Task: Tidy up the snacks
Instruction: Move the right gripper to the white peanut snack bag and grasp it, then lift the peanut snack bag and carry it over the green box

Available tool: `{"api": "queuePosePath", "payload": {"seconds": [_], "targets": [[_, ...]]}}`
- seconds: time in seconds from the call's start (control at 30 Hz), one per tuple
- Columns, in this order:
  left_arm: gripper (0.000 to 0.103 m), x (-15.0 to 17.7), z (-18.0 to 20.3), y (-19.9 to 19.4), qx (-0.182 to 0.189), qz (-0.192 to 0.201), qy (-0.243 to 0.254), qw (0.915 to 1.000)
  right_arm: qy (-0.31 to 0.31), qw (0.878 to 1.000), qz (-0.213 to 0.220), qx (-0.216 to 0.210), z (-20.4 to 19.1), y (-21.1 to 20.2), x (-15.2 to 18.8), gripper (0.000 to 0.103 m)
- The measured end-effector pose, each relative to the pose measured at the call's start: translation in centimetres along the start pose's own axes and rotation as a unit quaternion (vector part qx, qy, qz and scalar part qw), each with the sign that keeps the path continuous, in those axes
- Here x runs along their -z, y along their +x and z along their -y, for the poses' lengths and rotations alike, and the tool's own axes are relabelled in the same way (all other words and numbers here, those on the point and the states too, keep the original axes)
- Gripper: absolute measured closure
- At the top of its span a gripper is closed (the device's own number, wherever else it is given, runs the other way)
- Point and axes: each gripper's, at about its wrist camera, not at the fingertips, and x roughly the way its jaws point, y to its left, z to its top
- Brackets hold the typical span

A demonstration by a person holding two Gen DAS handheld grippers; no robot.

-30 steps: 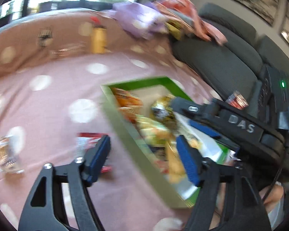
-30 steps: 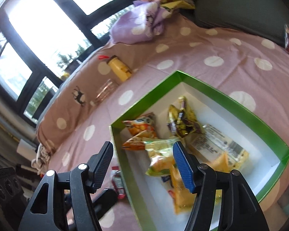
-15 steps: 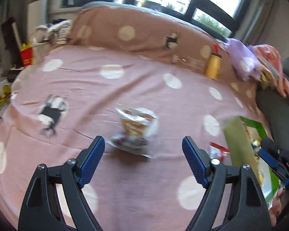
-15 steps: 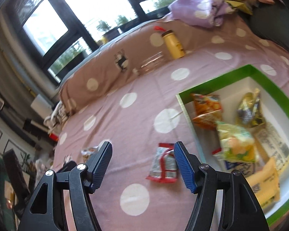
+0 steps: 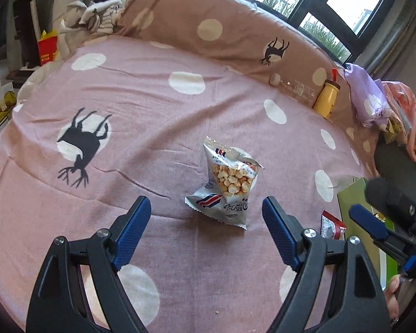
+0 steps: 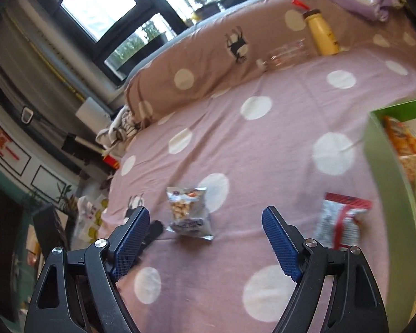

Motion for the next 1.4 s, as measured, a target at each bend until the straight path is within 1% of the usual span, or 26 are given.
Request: {"api": "queuePosePath", "payload": {"seconds": [0.1, 0.2, 0.27, 0.33, 0.43, 0.47, 0.5, 0.53, 0.57, 0.6, 0.63, 0.67, 0.83, 0.97, 1.1, 1.4], "targets": [[0.02, -0.3, -0.5, 1.2, 0.013, -0.014, -0.012, 0.9998, -0.008, 0.999, -0.031, -0.018, -1.2, 3.3, -0.6, 0.019], [0.02, -0.5, -0.7, 2.3, 0.026, -0.027, -0.014, 0.9992, -0.011, 0.997, -0.075, -0.021, -1.8, 7.2, -0.7, 0.02], [0.02, -0.5, -0.8, 3.0, 0.026, -0.034, -0.008, 0.999, -0.017, 0.994, -0.105, -0.02, -2.0, 9.6, -0.5, 0.026], [0.021, -0.4, -0.8, 3.7, 0.024, -0.042, -0.001, 0.9988, -0.023, 0.993, -0.116, -0.023, -2.1, 10.9, -0.3, 0.026], [0.023, -0.5, -1.1, 4.5, 0.044, -0.048, -0.002, 0.9979, -0.02, 0.991, -0.13, -0.038, -2.0, 12.3, -0.1, 0.029], [0.024, -0.5, -1.1, 4.7, 0.045, -0.049, 0.001, 0.9978, -0.017, 0.99, -0.132, -0.042, -1.9, 12.6, 0.0, 0.031], [0.026, -0.5, -1.0, 4.8, 0.042, -0.048, 0.005, 0.9979, -0.017, 0.989, -0.137, -0.043, -1.9, 13.0, 0.2, 0.033], [0.031, -0.5, -0.9, 4.9, 0.035, -0.044, 0.017, 0.9983, -0.02, 0.989, -0.141, -0.04, -1.9, 13.3, 0.2, 0.041], [0.037, -0.4, -0.7, 4.8, 0.028, -0.041, 0.027, 0.9984, -0.022, 0.988, -0.146, -0.038, -1.8, 13.6, 0.4, 0.047], [0.041, -0.4, -0.6, 4.9, 0.025, -0.04, 0.034, 0.9983, -0.022, 0.987, -0.153, -0.039, -1.8, 14.0, 0.6, 0.049], [0.05, -0.3, -0.5, 5.0, 0.029, -0.041, 0.039, 0.998, -0.019, 0.987, -0.156, -0.045, -1.7, 14.2, 0.8, 0.051], [0.054, -0.2, -0.5, 5.0, 0.031, -0.041, 0.038, 0.998, -0.017, 0.987, -0.154, -0.05, -1.7, 14.3, 1.0, 0.052], [0.057, -0.1, -0.6, 4.9, 0.041, -0.043, 0.038, 0.9975, -0.016, 0.988, -0.15, -0.043, -1.8, 13.7, 1.1, 0.052], [0.059, 0.1, -0.1, 4.4, 0.047, -0.041, 0.039, 0.9973, -0.013, 0.989, -0.144, -0.038, -1.9, 13.1, 1.0, 0.052], [0.06, 0.2, 0.7, 3.2, 0.057, -0.025, 0.042, 0.9972, -0.021, 0.991, -0.126, -0.037, -2.3, 11.6, 0.8, 0.052], [0.061, 0.8, 2.6, -0.2, 0.076, 0.018, 0.061, 0.9951, -0.041, 0.995, -0.078, -0.037, -3.5, 7.4, 0.9, 0.052]]}}
